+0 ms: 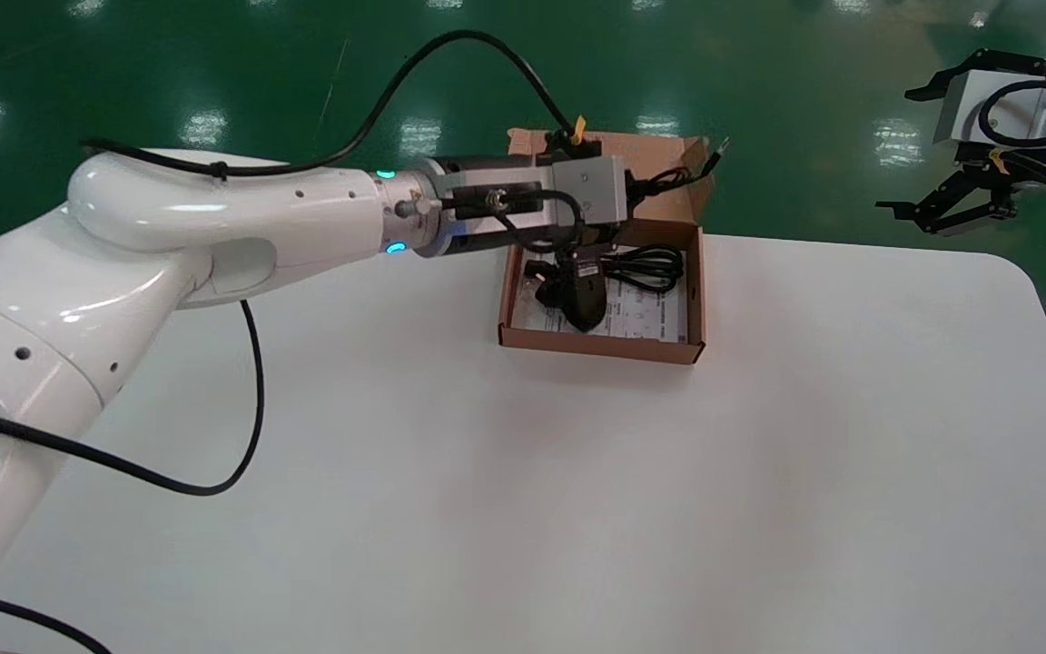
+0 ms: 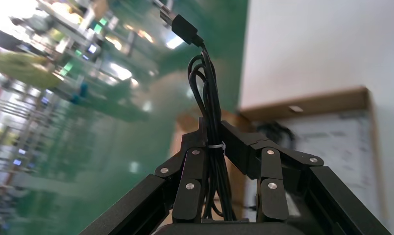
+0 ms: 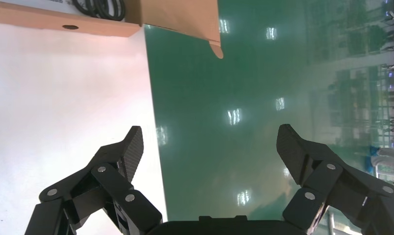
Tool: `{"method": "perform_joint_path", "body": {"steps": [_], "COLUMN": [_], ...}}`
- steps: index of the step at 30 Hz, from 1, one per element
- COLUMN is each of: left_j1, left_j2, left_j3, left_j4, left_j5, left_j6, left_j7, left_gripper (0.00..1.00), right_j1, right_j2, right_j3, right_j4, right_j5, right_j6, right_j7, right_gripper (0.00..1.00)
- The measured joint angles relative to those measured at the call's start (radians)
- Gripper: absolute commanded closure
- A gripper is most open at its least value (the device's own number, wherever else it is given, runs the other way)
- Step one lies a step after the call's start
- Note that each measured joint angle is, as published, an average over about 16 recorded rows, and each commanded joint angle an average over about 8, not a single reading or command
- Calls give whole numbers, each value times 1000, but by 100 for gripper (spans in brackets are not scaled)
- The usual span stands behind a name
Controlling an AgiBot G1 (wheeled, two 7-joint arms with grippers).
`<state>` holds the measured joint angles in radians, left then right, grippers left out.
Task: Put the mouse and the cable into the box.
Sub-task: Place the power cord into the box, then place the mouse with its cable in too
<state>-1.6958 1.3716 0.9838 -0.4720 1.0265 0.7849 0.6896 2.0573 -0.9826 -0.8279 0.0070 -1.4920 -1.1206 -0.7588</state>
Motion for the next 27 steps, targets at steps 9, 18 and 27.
{"method": "perform_joint_path", "body": {"steps": [9,18,27], "left_j1": [3,-4,-12], "left_j2": [-4,-5,-4], "left_j3": [131,226,298], "left_j4": [2,-5,-23], "left_j5": [-25,-33,-34], "left_j6": [-14,-23,-60], "left_j7": [-99,-162,-191], "left_gripper": [100,100,100], "right_j1": [3,16,42], "right_j2": [7,24,63], "right_j3": [-3,-14,-37], "right_j4": [-3,-4,-10], "right_j5": [-5,-20,-52], "right_j6": [-10,-23,-41], "right_j7": [-2,-8,-10], "right_gripper": [0,0,0]}}
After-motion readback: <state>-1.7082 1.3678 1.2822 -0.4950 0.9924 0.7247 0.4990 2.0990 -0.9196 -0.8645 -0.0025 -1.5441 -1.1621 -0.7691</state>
